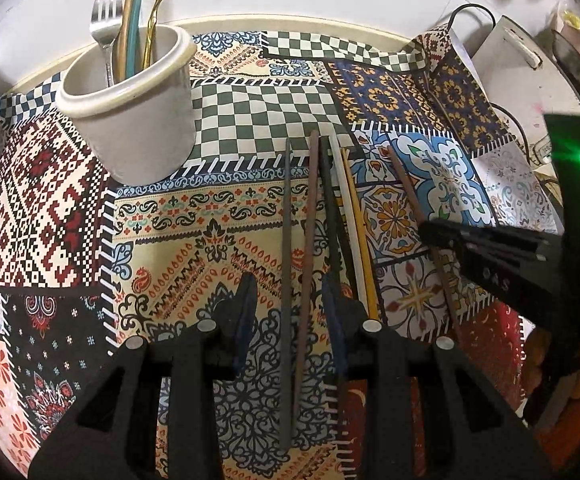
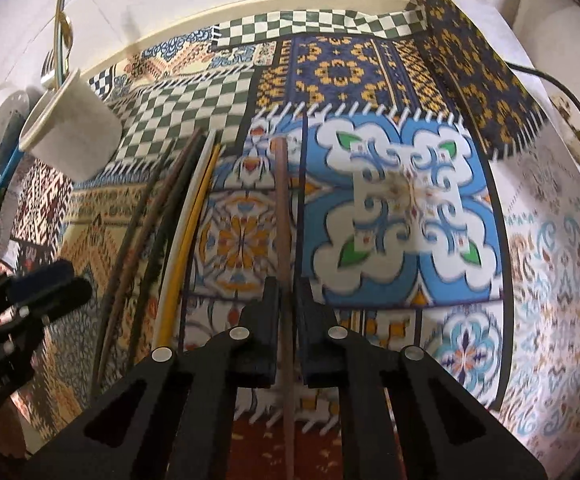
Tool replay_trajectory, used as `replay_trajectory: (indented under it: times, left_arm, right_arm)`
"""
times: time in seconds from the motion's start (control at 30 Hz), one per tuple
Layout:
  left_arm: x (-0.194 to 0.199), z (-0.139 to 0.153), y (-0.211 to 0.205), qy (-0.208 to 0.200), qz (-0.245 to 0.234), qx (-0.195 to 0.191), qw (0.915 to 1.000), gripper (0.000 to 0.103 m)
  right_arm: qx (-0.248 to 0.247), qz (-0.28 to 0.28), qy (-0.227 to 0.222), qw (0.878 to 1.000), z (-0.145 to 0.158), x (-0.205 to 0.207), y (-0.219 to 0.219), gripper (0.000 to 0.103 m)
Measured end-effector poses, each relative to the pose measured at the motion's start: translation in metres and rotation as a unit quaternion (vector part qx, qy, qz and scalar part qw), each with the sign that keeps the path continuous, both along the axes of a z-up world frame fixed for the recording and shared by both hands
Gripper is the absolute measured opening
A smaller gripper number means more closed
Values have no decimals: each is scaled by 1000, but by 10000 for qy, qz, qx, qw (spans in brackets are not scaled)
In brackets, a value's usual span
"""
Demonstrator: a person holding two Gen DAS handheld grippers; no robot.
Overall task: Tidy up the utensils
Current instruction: 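Return both tools to the pile and grasp a brown chopstick with the right tool, then grasp a yellow chopstick with the left tool while the right tool holds the brown chopstick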
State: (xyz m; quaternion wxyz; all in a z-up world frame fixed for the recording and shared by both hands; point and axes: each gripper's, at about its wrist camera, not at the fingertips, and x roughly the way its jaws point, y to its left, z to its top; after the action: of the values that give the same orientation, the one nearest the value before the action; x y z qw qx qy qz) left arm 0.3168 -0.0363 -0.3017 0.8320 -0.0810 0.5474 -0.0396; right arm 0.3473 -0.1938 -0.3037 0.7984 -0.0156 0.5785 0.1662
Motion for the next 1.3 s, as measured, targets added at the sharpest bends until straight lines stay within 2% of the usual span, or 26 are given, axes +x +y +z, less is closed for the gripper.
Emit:
replay_trajectory:
  times: [0.4,0.43,0.57,0.7,0.8,0.9,1.07,1.3]
  left_arm:
    - [30,-5,-23,201,-401,-124,9989,32]
    - [32,-5,-25,206,-443,-151,9987,30]
    - [42,-9,-39,322,-715,-447,9959,9]
    - [47,-12,-50,375,-883,-588,9936,3]
    - [53,-18,-57,445,-889,-454,9940,3]
    - [56,-21,-61,345,-829,-87,9959,3]
    - [62,-22,-60,325,-899,-35,9954,3]
    - [84,-23,-67,371,-970,303,9941,3]
  right_arm:
    - [395,-114,-93,9991,-4,28,6,7]
    - [455,-151,-67,9988,-5,28,4,7]
    - [565,-310,-36,9979,-1,22,-9,7]
    - [633,-493,-25,9968,0,13,-20,7]
    - [707,-633,-11,9955,3,7,-31,7]
    - [788,-720,-47,9943,8,-1,-45,7]
    - [831,-803,-112,9932,11,1,-47,7]
    - [914,-883,-178,9917,16,0,-51,7]
